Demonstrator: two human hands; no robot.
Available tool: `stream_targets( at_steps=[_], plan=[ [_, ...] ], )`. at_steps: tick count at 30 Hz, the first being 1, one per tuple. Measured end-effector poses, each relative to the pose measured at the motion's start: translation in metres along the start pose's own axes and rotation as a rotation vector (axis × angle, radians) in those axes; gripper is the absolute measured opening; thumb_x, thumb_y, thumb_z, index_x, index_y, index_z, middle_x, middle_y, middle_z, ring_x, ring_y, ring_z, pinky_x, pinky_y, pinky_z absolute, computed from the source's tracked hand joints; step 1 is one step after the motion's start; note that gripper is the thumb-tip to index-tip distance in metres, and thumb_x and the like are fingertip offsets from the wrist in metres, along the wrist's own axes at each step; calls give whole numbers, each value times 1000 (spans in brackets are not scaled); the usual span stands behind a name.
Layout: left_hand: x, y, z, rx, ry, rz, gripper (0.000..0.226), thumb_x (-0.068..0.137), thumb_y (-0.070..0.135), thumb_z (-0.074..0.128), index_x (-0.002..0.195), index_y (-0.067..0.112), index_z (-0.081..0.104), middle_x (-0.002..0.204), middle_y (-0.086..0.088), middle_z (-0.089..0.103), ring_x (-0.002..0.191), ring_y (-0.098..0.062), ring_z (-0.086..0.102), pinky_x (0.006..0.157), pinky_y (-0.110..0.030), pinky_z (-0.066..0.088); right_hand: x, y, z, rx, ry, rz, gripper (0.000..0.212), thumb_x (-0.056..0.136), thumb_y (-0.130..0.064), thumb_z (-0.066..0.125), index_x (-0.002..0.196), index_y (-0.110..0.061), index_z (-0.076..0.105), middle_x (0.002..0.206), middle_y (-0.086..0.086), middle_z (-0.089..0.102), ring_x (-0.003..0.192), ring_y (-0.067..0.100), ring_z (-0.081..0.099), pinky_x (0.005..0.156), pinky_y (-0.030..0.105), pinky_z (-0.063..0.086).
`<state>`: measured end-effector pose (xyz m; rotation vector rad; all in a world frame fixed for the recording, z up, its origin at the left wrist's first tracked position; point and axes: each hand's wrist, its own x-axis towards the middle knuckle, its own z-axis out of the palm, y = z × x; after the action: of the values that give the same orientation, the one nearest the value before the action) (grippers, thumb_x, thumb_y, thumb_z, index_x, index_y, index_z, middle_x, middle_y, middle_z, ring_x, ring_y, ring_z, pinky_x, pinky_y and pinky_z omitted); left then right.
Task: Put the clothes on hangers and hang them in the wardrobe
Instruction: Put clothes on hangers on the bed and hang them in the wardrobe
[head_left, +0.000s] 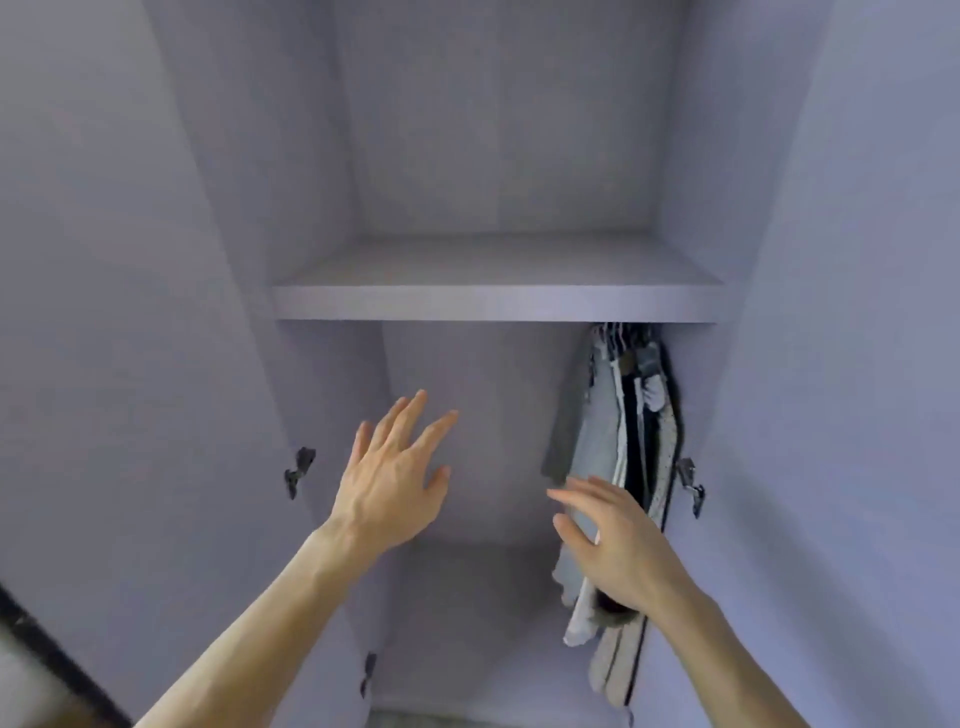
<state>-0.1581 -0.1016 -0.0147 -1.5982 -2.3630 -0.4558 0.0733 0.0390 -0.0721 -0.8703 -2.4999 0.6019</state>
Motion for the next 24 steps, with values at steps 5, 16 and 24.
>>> stream_targets(
  at_steps=[5, 16, 24],
  plan=[
    [73, -18, 12, -5, 61, 148, 71, 98, 32, 54, 156, 42, 15, 167, 2, -6, 154, -22, -6, 122, -53, 5, 29, 17, 0, 5, 49, 162, 39, 102, -41, 47, 140, -40, 50, 152, -19, 38, 145, 3, 24, 115, 20, 20],
    [234, -57, 40, -4, 245, 214, 68, 99, 51, 33, 159, 38, 1, 168, -1, -2, 154, -25, -1, 121, -58, 3, 94, 46, -2, -108, 63, 336, 46, 102, -41, 46, 147, -38, 39, 158, -15, 31, 148, 7, 20, 117, 27, 24],
    [284, -79, 100, 50, 470, 183, 62, 100, 54, 30, 158, 36, 16, 166, -3, 15, 153, -26, 7, 118, -60, -3, 172, 97, 9, -152, -30, 435, 54, 102, -39, 46, 153, -33, 30, 162, -6, 26, 149, 16, 21, 119, 34, 28]
  ],
)
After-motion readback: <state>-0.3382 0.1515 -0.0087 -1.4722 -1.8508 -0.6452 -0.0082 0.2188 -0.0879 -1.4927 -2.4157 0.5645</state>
